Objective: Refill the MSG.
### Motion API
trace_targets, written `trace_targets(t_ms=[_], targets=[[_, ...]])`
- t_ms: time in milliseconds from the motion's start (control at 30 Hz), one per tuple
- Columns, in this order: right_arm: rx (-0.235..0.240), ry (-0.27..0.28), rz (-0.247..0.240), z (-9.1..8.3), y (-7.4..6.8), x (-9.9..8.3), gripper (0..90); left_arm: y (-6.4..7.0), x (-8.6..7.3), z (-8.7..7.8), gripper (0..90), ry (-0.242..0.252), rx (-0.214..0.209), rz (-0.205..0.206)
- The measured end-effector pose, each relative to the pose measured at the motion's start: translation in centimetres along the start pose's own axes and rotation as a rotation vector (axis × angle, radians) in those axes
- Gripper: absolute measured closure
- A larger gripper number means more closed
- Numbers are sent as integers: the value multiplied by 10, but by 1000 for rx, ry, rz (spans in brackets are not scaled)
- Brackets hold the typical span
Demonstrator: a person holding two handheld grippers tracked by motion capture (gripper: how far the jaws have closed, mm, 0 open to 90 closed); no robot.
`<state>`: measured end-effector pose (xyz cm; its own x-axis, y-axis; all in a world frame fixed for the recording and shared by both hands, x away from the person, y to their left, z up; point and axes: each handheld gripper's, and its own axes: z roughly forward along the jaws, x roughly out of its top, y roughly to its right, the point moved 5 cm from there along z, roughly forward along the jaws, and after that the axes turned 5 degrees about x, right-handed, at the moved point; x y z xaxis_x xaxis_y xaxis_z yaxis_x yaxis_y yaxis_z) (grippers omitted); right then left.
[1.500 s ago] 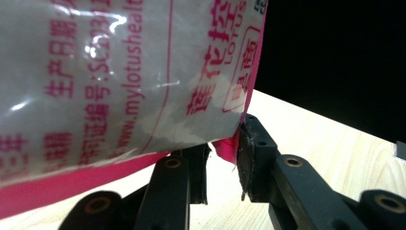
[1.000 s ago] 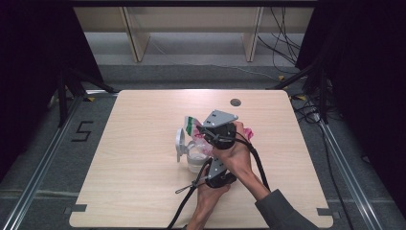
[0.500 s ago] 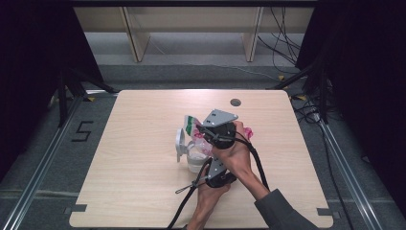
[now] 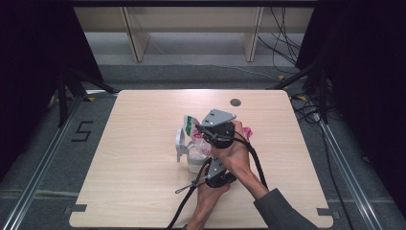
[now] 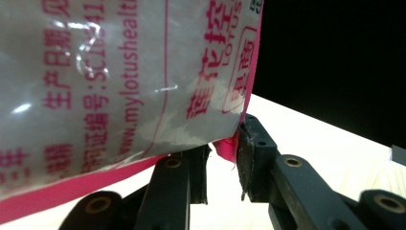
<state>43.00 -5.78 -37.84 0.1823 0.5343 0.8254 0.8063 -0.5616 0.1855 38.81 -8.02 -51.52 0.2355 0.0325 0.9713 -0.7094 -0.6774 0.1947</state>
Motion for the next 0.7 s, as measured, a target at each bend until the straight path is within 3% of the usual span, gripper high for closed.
trace_targets(t_ms=[433, 500, 700], targets=[[0, 9, -8, 1, 0, 3, 900, 0, 2, 0, 746, 11, 0, -2], [1, 5, 10, 2, -2, 3, 900, 0, 3, 1, 746, 18, -6, -7], [-7, 2, -10, 3, 0, 4, 900, 1, 4, 2, 746, 28, -9, -17]])
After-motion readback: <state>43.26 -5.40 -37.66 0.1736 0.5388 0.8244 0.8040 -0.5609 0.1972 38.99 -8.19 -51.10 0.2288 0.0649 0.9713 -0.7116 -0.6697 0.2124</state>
